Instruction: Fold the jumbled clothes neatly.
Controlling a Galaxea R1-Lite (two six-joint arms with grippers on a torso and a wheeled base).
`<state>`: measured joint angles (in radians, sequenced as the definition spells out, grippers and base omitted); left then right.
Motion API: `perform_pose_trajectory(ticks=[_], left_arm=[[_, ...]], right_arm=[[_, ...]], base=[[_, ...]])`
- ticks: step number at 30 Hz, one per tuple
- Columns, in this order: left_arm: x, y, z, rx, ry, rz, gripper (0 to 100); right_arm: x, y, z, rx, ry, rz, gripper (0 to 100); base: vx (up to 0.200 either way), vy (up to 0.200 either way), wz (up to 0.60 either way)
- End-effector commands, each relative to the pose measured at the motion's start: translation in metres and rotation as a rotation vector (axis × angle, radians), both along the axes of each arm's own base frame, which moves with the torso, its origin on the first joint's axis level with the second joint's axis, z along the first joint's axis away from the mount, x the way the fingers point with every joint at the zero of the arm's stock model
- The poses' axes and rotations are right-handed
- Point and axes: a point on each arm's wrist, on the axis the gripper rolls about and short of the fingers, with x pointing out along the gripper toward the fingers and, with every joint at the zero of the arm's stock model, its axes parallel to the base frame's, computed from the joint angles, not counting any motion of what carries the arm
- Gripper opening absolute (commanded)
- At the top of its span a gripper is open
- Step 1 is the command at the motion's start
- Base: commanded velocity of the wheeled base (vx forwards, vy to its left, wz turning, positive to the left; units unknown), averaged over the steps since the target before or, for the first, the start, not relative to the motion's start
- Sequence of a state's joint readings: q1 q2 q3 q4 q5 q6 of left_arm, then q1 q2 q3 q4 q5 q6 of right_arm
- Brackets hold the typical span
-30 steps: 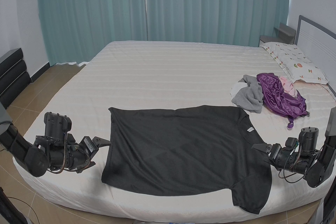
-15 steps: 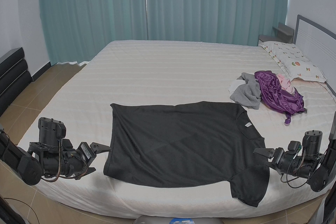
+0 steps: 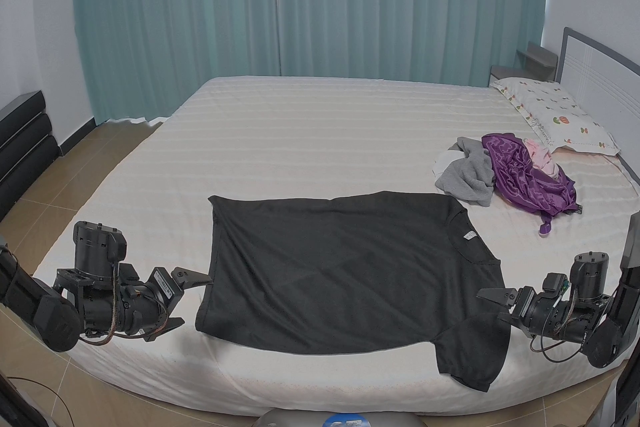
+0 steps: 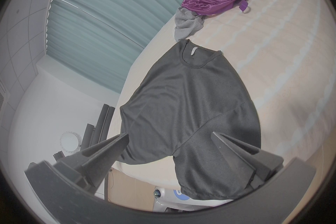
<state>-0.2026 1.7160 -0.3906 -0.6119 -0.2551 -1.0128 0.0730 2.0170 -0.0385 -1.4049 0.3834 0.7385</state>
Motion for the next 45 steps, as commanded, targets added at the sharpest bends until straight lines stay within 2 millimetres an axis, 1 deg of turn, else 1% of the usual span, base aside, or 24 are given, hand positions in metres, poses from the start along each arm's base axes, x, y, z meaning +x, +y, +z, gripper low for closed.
perform_pose_trajectory(ticks=[1, 9, 14, 21, 24, 31, 36, 37, 45], left_arm=[[0.001, -0.002, -0.005, 0.005, 0.019, -0.006, 100], [0.004, -0.001, -0.019, 0.06, 0.064, 0.025, 100], [0.013, -0.001, -0.035, 0.135, 0.107, 0.084, 100], [0.023, -0.002, -0.049, 0.168, 0.089, 0.122, 100], [0.027, -0.002, -0.061, 0.195, 0.107, 0.143, 100], [0.028, -0.001, -0.066, 0.213, 0.12, 0.152, 100], [0.029, -0.001, -0.074, 0.227, 0.146, 0.15, 100], [0.028, 0.0, -0.075, 0.237, 0.15, 0.142, 0], [0.02, 0.006, -0.076, 0.308, 0.163, 0.13, 0]], right_arm=[[0.0, 0.0, -0.003, 0.0, 0.013, -0.001, 100], [0.001, 0.0, -0.005, -0.001, 0.023, -0.001, 100], [0.001, 0.0, -0.006, -0.001, 0.03, -0.001, 100], [0.001, 0.0, -0.007, 0.0, 0.032, -0.001, 100], [0.001, 0.0, -0.007, 0.0, 0.032, -0.001, 100], [0.001, 0.0, -0.007, -0.001, 0.033, -0.002, 100], [0.001, 0.0, -0.007, -0.001, 0.033, -0.002, 100], [0.001, 0.0, -0.007, -0.001, 0.033, -0.002, 100], [0.001, 0.0, -0.007, 0.0, 0.032, -0.002, 100]], base=[[0.0, 0.0, 0.0], [0.0, 0.0, 0.0], [0.0, 0.0, 0.0], [0.0, 0.0, 0.0], [0.0, 0.0, 0.0], [0.0, 0.0, 0.0], [0.0, 0.0, 0.0], [0.0, 0.0, 0.0], [0.0, 0.0, 0.0]])
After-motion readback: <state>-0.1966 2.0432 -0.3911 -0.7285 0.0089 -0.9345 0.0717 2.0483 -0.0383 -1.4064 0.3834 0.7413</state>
